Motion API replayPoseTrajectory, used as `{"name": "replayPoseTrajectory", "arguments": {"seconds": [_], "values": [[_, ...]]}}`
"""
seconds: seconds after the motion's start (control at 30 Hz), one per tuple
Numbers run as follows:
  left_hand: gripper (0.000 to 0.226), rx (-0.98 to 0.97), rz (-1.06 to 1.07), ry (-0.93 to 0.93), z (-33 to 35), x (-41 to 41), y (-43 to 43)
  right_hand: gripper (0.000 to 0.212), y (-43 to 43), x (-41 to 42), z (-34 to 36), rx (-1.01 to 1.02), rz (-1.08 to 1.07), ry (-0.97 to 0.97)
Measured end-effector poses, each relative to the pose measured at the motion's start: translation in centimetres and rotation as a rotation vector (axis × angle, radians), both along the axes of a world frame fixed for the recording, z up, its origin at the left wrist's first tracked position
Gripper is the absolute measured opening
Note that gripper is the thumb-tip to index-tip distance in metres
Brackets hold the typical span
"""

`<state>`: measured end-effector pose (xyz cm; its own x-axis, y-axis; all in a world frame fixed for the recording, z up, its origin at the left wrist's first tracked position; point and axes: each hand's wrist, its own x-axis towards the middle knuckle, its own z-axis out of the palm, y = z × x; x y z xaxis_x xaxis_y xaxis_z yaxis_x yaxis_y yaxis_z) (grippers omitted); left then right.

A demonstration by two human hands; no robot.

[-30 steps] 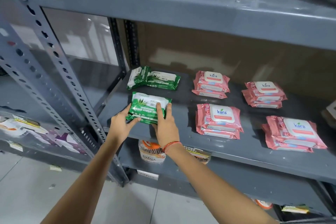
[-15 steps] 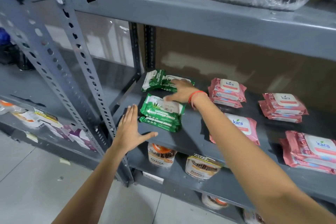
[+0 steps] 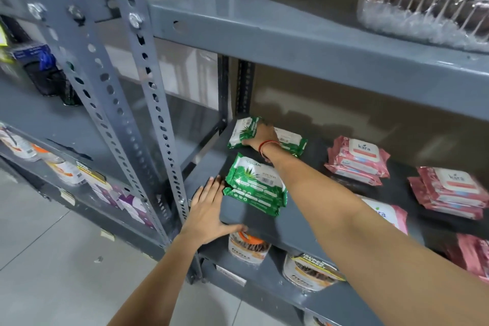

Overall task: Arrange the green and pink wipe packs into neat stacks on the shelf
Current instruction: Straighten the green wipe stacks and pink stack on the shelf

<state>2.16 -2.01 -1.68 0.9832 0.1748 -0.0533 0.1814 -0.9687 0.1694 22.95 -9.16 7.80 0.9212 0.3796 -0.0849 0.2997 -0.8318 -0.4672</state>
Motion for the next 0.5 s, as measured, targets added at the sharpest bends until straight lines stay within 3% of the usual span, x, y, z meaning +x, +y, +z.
{"name": "replayPoseTrajectory", "arguments": {"seconds": [0.2, 0.3, 0.5], "values": [[0.145, -0.005, -0.001, 0.008, 0.2, -0.1, -0.1, 0.067, 1.7, -0.7, -0.7, 0.461, -0.433, 0.434], [0.144, 0.002, -0.004, 0.018, 0.3, -0.1, -0.1, 0.053, 1.8, -0.2, -1.0, 0.538, -0.484, 0.473], [0.143, -0.009, -0.003, -0.002, 0.1, -0.2, 0.0, 0.047, 1.6, 0.5, -1.9, 0.748, -0.497, 0.638]]}}
